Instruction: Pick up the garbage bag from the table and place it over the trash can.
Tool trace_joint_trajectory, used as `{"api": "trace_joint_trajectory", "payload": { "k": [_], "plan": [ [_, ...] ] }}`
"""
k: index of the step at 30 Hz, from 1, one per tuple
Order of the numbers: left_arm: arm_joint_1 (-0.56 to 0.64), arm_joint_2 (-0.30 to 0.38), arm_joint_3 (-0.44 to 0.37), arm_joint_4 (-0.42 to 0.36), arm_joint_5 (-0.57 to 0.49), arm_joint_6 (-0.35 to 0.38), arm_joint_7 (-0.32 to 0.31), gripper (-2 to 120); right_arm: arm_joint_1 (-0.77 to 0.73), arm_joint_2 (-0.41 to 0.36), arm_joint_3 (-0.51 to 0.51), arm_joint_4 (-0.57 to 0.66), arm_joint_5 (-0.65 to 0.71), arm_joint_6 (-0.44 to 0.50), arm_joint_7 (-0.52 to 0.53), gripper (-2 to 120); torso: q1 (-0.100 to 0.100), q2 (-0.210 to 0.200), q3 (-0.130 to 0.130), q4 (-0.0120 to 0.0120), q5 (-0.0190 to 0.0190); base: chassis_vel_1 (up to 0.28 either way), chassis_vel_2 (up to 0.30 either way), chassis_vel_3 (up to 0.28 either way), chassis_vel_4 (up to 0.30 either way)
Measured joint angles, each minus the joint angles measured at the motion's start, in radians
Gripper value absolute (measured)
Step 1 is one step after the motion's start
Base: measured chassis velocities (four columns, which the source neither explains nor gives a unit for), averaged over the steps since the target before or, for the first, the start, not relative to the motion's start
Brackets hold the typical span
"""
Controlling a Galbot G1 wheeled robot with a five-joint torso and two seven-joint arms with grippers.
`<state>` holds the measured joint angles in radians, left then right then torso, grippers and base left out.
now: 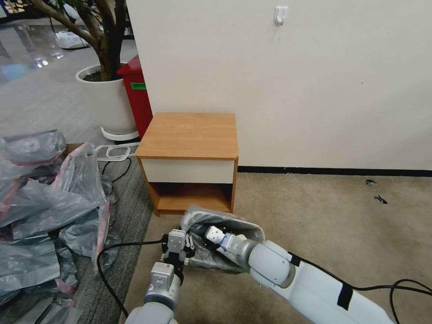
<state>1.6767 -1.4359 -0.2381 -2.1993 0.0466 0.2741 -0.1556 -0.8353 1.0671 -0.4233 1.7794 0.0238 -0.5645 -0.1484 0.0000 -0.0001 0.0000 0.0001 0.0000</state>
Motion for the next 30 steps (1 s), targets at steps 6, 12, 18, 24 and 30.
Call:
{"api": "trace_joint_trajectory", "payload": {
  "k": [6, 12, 18, 24, 30],
  "plan": [
    [-0.007, 0.002, -0.02, 0.002, -0.039, 0.019, -0.005, 4, -0.031, -0.01, 0.029, 0.03, -0.009, 0.021, -0.005, 0, 0.0, 0.0, 0.0, 0.0, -0.0001, 0.0, 0.0, 0.0, 0.0],
    [-0.03, 0.004, -0.067, 0.025, -0.106, 0.045, -0.019, 4, -0.111, -0.071, 0.112, 0.141, -0.016, 0.047, -0.025, 0, 0.0, 0.0, 0.0, 0.0, 0.0, 0.0, 0.0, 0.0, 0.0],
    [-0.055, 0.027, -0.115, 0.022, -0.279, 0.116, -0.048, 4, -0.278, -0.141, 0.301, 0.34, 0.018, 0.096, -0.05, 0, 0.0, 0.0, 0.0, -0.0002, -0.0001, 0.0, 0.0, 0.0, 0.0],
    [-0.08, 0.064, -0.15, -0.027, -0.533, 0.313, -0.087, 4, -0.444, -0.088, 0.559, 0.475, 0.09, 0.191, -0.029, 3, 0.0, 0.0, 0.0, -0.0003, -0.0001, 0.0, 0.0, 0.0, 0.0],
    [-0.086, 0.083, -0.172, -0.034, -0.637, 0.457, -0.09, 4, -0.636, 0.135, 0.717, 0.51, 0.102, 0.376, 0.005, 27, 0.0, 0.0, 0.0, -0.0001, 0.0002, 0.0, 0.0, 0.0, 0.0]
  ]
}}
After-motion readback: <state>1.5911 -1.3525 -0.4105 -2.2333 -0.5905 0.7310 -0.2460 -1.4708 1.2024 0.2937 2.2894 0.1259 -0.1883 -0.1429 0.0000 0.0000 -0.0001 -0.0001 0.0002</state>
